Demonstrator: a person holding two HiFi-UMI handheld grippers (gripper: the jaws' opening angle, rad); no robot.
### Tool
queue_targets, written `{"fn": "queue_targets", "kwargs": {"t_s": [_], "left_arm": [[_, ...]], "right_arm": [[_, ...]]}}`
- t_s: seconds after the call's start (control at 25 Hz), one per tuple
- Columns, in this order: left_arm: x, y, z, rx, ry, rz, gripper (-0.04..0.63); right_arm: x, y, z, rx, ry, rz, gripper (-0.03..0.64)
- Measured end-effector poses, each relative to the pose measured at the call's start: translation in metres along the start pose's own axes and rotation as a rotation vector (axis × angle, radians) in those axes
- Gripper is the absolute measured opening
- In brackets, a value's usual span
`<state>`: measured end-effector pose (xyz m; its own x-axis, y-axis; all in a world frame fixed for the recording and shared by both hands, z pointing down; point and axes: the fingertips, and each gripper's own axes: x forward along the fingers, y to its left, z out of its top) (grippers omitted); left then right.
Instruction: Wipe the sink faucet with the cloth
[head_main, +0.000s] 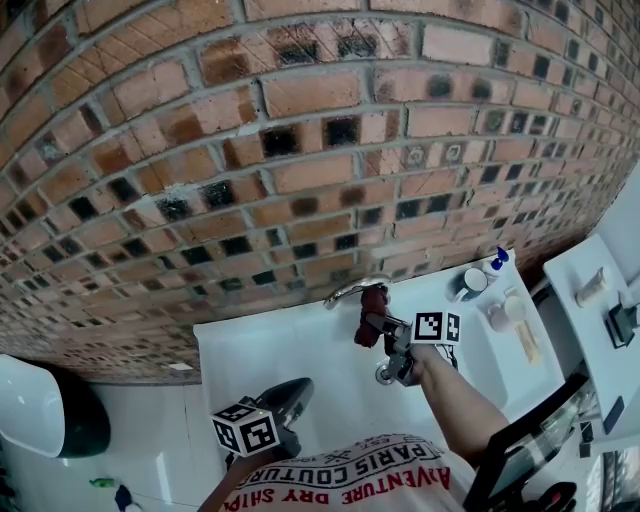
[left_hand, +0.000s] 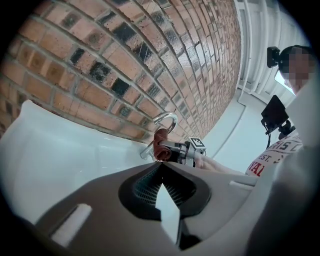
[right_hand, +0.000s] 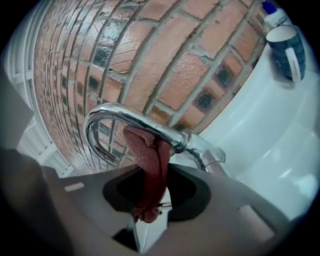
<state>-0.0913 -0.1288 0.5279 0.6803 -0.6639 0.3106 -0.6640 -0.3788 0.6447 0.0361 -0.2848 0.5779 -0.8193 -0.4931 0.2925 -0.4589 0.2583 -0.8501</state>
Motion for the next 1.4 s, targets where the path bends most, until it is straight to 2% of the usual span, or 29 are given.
{"fn": "queue_targets", "kwargs": {"t_s": [0.52, 1.16, 1.4], "left_arm": [[-0.009, -0.006, 0.003, 0.01, -0.018, -0.001, 0.003], [-0.02, -0.006, 0.006, 0.008, -0.051, -0.014, 0.003], [-0.017, 0.001, 0.006, -0.004, -0.048, -0.011, 0.003]], "right_arm": [[-0.017, 0.029, 0.022, -0.171, -0.054, -0.055, 0.098], [-0.004, 0.105, 0.02, -0.311, -0.058, 0.029, 0.097], [0.013, 0.106, 0.001, -0.343, -0.005, 0.035, 0.097]]}}
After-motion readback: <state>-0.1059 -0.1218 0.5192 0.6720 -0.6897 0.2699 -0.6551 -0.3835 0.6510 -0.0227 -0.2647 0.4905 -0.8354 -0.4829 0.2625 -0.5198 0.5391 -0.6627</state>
